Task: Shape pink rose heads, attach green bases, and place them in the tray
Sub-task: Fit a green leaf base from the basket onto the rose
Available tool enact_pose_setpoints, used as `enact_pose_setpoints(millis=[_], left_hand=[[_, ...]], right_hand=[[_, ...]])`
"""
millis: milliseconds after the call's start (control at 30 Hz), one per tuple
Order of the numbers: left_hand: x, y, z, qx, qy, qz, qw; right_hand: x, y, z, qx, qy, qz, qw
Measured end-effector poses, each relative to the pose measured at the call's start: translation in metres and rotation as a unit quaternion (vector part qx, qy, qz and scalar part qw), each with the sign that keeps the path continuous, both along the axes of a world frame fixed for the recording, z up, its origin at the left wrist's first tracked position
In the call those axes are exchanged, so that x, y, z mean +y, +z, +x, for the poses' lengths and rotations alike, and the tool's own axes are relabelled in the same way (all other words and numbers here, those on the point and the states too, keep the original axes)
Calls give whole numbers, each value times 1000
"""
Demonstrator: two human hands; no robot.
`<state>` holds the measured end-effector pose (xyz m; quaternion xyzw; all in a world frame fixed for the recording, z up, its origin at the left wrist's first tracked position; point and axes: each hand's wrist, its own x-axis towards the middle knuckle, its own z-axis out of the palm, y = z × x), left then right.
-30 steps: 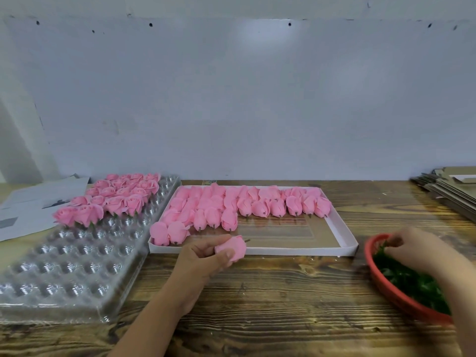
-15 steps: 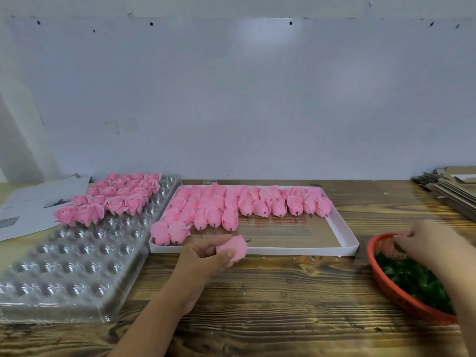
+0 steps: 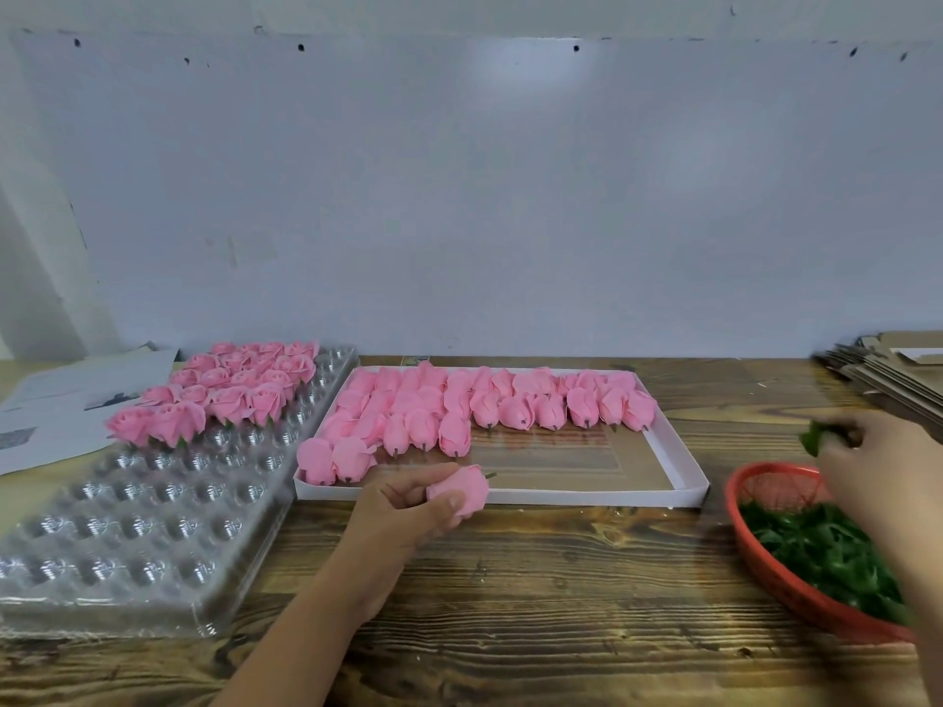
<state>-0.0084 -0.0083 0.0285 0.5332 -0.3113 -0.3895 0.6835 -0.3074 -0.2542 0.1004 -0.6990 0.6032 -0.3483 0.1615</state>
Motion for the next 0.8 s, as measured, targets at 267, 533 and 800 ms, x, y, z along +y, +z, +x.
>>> enact_pose_setpoints(millis=[267,533,800], left_hand=[[1,0,2,-1,6,-2,1000],[-1,-1,2,-1,14,0,1000],[-2,-1,1,-2,3,-1,1000]], right_hand=[[63,-7,81,-186,239,28,953],[93,-74,162,-243,291,185,907],[104,-69,160,-489,292,416,709]])
